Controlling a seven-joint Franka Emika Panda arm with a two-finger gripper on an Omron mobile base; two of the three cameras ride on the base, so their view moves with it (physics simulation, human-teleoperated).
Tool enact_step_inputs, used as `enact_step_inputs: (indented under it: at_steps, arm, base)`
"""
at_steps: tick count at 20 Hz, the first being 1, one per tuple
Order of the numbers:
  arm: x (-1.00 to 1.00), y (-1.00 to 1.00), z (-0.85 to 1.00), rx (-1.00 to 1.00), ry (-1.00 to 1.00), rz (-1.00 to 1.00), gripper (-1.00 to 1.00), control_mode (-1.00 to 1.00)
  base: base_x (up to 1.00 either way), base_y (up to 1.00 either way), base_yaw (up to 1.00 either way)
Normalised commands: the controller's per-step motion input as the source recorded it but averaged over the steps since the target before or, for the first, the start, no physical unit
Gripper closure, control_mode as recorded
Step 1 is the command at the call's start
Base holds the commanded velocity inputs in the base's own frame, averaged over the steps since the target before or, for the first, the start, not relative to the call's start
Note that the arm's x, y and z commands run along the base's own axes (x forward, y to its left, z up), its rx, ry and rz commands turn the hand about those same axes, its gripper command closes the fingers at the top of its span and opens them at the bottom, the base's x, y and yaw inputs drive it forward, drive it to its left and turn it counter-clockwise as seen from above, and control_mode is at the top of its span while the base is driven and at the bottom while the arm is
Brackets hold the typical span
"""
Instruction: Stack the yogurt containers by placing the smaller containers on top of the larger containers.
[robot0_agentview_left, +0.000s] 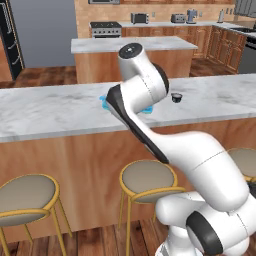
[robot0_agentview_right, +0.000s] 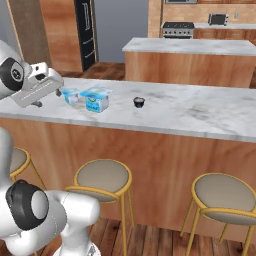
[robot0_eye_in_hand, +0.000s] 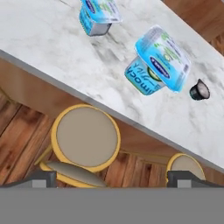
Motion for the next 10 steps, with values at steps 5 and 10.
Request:
enact_step_inputs:
  at_steps: [5, 10]
  arm:
    - [0.0, 0.01, -0.09, -0.02, -0.02, 0.0, -1.0, -1.0]
    - [0.09, 0.0, -0.12, -0.01, -0.02, 0.0, -1.0, -1.0]
  base:
    - [0.0, 0.0, 0.0]
    - [0.0, 0.0, 0.0]
